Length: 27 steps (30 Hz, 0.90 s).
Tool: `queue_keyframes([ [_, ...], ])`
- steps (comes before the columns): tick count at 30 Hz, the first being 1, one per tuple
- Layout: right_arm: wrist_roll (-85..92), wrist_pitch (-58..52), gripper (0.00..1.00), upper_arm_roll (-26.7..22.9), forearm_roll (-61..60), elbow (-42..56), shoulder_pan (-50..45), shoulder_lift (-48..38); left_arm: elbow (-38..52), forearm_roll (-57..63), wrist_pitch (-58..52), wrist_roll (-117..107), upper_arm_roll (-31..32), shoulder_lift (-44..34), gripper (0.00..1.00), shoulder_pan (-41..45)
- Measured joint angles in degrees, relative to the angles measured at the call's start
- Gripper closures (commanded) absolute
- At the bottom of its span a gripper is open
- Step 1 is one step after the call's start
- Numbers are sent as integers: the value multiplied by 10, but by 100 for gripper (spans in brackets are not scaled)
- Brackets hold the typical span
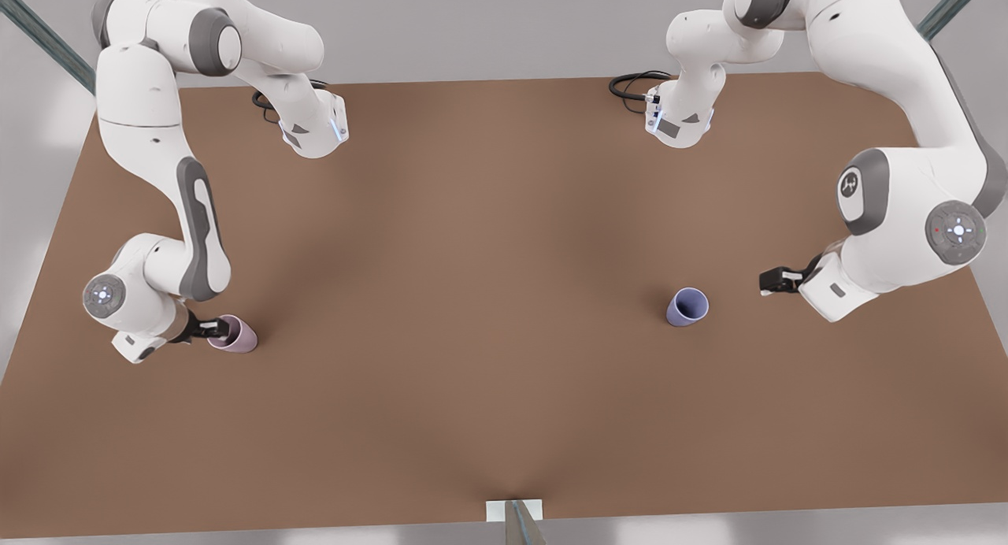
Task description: Stack the cups, with the pink cup at the bottom and the purple cup at the top
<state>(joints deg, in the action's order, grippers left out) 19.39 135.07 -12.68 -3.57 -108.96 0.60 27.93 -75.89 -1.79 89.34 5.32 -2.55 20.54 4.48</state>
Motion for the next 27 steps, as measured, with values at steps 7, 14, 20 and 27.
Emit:
queue_keyframes([
  [7,13,27,44,0,-18,-5,5,17,0,0,0,0,0,3,0,-1],
  [14,25,35,79,5,-41,-10,5,16,0,0,-1,0,1,4,0,-1],
  [20,35,25,79,23,-46,-11,4,-15,0,-1,-2,0,1,5,0,0],
  [27,-14,-41,79,110,-43,25,-121,-101,0,-2,-3,1,1,7,0,0],
])
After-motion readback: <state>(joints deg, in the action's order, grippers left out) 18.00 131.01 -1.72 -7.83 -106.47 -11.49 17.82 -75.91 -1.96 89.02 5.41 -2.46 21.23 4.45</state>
